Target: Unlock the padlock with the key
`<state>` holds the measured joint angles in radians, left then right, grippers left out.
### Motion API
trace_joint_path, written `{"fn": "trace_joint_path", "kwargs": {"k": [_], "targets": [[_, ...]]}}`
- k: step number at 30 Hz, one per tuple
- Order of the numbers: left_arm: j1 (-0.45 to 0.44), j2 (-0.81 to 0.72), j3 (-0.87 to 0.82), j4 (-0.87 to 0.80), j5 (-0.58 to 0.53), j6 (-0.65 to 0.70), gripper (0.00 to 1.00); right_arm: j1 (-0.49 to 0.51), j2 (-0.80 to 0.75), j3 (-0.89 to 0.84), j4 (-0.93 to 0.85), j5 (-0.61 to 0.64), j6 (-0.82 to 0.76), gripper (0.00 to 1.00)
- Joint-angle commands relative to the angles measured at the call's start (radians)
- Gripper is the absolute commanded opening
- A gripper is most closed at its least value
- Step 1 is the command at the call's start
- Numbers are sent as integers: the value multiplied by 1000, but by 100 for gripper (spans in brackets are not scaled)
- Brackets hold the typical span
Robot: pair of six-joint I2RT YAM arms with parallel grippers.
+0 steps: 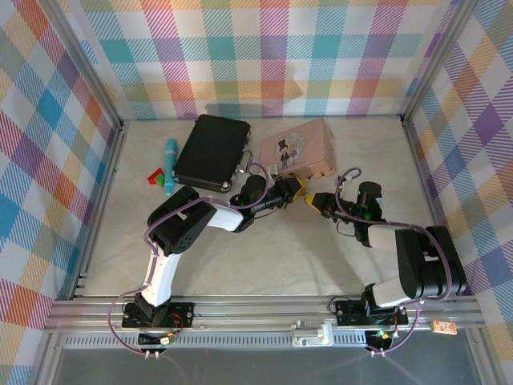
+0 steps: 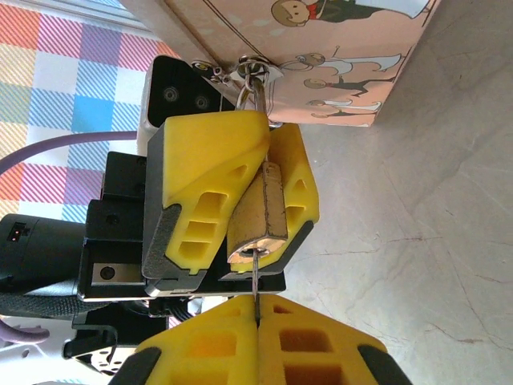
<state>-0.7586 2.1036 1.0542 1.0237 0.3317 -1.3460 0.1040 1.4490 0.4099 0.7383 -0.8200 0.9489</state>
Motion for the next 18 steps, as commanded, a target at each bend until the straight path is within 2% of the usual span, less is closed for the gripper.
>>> {"fn": "trace_joint_path", "kwargs": {"k": [1,8,11,18], "targets": [[-26,6,0,28,38,-41,0,-4,7,36,12,34,-24,0],[-40,-16,-8,37,47,-46,0,-4,55,72,9,66,1,0],[-45,-24,-9,46,47,-52,0,-4,69,85,-49,109,-4,0],[-48,-19,-7,64,35,-67,0,-5,78,76,-49,208,57,0]]}}
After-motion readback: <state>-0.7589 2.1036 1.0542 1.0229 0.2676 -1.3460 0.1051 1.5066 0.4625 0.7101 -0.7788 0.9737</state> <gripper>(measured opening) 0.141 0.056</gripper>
